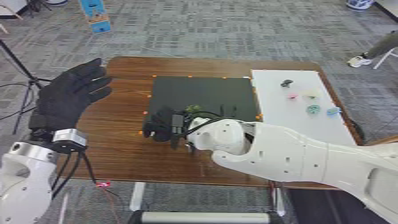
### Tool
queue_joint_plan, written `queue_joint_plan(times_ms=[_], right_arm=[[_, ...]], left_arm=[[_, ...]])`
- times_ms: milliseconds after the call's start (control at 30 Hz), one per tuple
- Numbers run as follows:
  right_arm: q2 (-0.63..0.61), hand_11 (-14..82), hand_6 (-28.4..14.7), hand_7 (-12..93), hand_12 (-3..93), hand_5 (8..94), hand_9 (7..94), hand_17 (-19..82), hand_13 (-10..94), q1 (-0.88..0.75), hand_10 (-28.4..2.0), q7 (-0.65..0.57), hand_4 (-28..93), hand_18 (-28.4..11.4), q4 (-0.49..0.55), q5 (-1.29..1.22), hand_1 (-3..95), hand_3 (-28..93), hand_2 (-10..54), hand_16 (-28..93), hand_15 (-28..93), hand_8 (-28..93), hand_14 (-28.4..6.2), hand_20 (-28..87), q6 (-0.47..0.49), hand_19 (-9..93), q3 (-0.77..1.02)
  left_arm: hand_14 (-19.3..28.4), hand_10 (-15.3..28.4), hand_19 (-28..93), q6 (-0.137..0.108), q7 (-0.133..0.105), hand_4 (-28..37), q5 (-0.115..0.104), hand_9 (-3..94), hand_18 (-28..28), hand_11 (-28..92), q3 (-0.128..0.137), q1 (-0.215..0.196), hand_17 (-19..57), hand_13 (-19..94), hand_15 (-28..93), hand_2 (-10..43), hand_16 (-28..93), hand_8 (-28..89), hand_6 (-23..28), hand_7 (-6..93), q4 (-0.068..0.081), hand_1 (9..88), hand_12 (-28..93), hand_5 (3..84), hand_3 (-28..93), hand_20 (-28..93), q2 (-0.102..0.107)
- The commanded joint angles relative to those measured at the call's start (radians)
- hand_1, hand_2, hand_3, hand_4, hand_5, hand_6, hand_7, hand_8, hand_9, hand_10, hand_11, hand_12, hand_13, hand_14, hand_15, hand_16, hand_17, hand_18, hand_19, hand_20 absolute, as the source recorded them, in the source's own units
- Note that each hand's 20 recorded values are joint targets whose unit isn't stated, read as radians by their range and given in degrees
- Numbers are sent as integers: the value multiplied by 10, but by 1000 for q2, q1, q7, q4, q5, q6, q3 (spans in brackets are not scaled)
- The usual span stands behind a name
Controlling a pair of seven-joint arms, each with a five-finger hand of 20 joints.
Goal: Arrange flowers
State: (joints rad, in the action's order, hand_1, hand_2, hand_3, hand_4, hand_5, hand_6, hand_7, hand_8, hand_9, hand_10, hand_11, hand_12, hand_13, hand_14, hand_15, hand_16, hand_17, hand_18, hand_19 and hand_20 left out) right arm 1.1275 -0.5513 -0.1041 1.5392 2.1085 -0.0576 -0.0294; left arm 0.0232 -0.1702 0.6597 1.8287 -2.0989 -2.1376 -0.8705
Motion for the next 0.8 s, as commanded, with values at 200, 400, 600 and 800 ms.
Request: queue_joint_plan(times_ms=[200, 400, 600, 800], right_arm=[[33, 793, 64, 197, 366, 543, 824, 316, 735, 9, -109, -58, -160, -223, -14, 29, 216, 904, 347, 454, 932, -154, -138, 523, 61, 845, 6], [36, 792, 60, 196, 367, 550, 831, 322, 744, 10, -109, -84, -161, -225, -29, 26, 210, 908, 336, 451, 932, -154, -137, 516, 62, 850, 4], [43, 792, 56, 193, 366, 563, 835, 324, 749, 15, -107, -119, -164, -226, -44, 24, 208, 910, 330, 448, 932, -153, -135, 510, 52, 853, -5], [48, 792, 54, 192, 364, 575, 845, 332, 758, 18, -106, -146, -162, -226, -53, 14, 204, 914, 328, 447, 932, -152, -132, 503, 50, 860, -3]], left_arm=[[138, 116, 446, -10, -1, -283, -5, 286, 215, 223, -1, -4, -91, 238, 311, -56, 21, -94, 40, 201, -8, 221, 178, 349, 720, 117, -7], [138, 118, 446, -8, -2, -283, -4, 285, 215, 222, -6, 4, -91, 238, 311, -57, 21, -94, 40, 201, -3, 220, 178, 350, 722, 117, -6], [138, 118, 446, -9, 0, -283, -5, 285, 215, 221, -9, 6, -91, 238, 311, -56, 21, -94, 41, 200, -1, 220, 178, 350, 720, 117, -6], [139, 119, 446, -9, 2, -283, -4, 286, 215, 220, -12, 11, -91, 239, 312, -57, 21, -93, 41, 200, 0, 220, 178, 350, 722, 117, -5]])
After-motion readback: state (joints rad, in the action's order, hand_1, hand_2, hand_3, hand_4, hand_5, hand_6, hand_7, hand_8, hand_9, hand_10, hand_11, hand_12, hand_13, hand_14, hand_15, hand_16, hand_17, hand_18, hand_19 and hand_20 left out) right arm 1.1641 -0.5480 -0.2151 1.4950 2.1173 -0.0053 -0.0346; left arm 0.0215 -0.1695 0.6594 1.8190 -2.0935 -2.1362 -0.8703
